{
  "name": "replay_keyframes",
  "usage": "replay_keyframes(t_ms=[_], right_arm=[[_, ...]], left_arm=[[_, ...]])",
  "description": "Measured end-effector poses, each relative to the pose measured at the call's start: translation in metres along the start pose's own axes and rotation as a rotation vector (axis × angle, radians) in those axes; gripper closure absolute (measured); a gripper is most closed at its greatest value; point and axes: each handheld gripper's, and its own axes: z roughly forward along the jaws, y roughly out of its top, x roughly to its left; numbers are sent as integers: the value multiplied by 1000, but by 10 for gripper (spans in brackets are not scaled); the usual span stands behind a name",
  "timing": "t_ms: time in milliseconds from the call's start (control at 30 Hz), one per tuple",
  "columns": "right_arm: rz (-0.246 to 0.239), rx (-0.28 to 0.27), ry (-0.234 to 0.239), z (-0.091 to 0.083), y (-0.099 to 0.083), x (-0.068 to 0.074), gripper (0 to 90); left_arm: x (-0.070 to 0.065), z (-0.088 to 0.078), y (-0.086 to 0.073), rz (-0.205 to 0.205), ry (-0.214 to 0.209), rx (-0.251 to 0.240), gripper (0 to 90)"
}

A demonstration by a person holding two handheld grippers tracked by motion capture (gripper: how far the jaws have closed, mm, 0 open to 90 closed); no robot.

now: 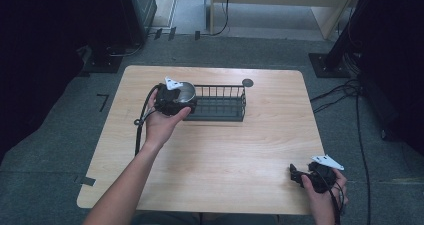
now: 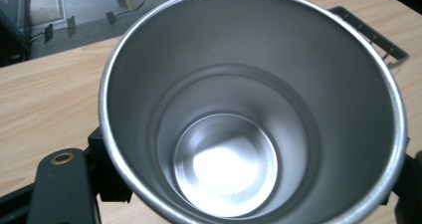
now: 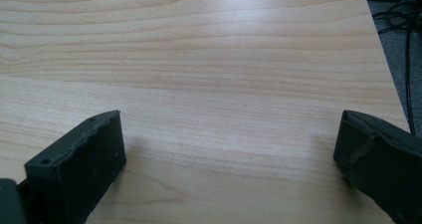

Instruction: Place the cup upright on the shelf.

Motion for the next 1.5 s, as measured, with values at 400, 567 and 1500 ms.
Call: replay_keyframes(t_ms=[400, 567, 1500], right_arm=[[0, 0, 0, 0, 0, 0, 0], [0, 0, 0, 0, 0, 0, 0], [0, 0, 0, 0, 0, 0, 0]], left_arm=[[5, 14, 17, -5, 3, -21, 193], [4, 28, 24, 0, 13, -10, 193], [1, 76, 15, 26, 49, 41, 191]])
